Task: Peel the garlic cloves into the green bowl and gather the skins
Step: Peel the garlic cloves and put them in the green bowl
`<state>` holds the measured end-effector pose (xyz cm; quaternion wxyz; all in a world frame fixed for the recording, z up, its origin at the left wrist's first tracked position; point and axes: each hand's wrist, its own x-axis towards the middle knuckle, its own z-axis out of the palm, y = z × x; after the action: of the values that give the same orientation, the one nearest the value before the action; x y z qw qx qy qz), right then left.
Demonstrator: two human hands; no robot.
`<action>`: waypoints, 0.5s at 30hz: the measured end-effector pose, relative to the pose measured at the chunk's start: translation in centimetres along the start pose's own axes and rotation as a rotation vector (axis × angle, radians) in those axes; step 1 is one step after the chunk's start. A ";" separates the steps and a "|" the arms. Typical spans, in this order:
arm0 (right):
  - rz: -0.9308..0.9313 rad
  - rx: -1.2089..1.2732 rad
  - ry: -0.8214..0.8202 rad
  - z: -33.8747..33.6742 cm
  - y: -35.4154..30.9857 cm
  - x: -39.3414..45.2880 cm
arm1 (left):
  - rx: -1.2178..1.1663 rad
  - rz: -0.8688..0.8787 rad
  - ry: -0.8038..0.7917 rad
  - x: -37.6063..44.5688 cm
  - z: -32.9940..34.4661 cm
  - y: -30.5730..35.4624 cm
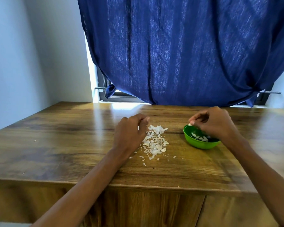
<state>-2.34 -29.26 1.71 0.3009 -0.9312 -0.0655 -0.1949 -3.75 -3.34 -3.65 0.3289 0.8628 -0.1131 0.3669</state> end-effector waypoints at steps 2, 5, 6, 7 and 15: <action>0.031 -0.064 -0.045 -0.2 0.2 0.1 | 0.084 -0.009 0.029 0.0 -0.2 0.2; 0.044 -0.149 -0.050 -0.5 -0.1 0.3 | 0.125 -0.036 0.039 -0.1 -0.5 -0.2; 0.039 -0.156 -0.037 -0.6 -0.3 0.4 | 0.119 -0.037 0.036 -0.1 -0.6 -0.3; 0.030 -0.148 -0.022 -0.7 -0.5 0.4 | 0.093 -0.038 0.041 -0.2 -0.6 -0.4; -0.089 0.018 0.028 0.6 -2.9 -0.8 | -0.009 -0.126 0.059 0.2 -0.7 -0.4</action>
<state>-3.56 -26.60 2.47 0.3012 -0.9218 -0.1044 -0.2205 -3.82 -2.60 -3.37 0.3584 0.8554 -0.0506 0.3704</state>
